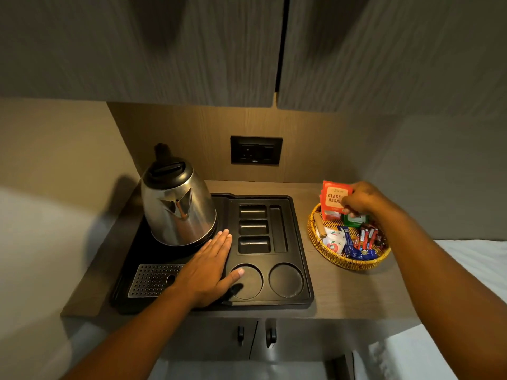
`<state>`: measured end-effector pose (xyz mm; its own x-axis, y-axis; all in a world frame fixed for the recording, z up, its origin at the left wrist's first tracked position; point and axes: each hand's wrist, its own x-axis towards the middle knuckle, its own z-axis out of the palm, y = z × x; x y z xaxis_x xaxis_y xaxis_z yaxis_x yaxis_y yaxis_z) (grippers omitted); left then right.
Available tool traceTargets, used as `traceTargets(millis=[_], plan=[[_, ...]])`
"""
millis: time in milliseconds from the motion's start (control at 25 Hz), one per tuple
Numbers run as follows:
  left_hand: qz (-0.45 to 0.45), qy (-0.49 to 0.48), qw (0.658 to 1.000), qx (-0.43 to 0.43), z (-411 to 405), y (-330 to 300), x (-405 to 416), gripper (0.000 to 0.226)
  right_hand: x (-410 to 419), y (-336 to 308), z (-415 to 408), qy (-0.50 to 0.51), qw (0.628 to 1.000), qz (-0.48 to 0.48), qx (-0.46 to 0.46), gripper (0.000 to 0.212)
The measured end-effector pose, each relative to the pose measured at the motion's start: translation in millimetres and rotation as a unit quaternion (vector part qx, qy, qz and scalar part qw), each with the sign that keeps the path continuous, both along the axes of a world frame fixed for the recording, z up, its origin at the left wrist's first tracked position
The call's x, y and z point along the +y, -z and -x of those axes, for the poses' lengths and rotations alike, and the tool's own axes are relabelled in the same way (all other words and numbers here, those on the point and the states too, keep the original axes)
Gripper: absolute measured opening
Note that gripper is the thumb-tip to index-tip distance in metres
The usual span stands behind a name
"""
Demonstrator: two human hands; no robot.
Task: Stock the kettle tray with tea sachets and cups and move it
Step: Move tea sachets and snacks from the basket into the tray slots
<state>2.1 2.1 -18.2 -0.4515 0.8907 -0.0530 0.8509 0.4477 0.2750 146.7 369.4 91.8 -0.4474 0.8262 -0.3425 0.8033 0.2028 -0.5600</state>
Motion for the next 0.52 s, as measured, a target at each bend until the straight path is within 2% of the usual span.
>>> traceTargets(millis=[80, 160, 240, 360, 520], plan=[[0.0, -0.001, 1.0, 0.001, -1, -1, 0, 0.092, -10, -17, 13, -0.029, 0.996, -0.06, 0.061, 0.014], [0.006, 0.003, 1.0, 0.001, -1, -3, 0, 0.092, -37, -20, 44, -0.11, 0.987, -0.061, 0.098, 0.011], [0.007, 0.003, 1.0, 0.001, -1, -3, 1, 0.092, -69, 0, 87, -0.166, 0.983, -0.016, 0.079, 0.017], [0.01, 0.0, 1.0, -0.002, -1, -3, 0, 0.092, -103, 38, 138, -0.15, 0.988, 0.038, 0.02, 0.029], [0.002, -0.003, 1.0, -0.003, 0, -2, 0, 0.091, -109, 62, 164, -0.133, 0.99, 0.045, 0.003, 0.021]])
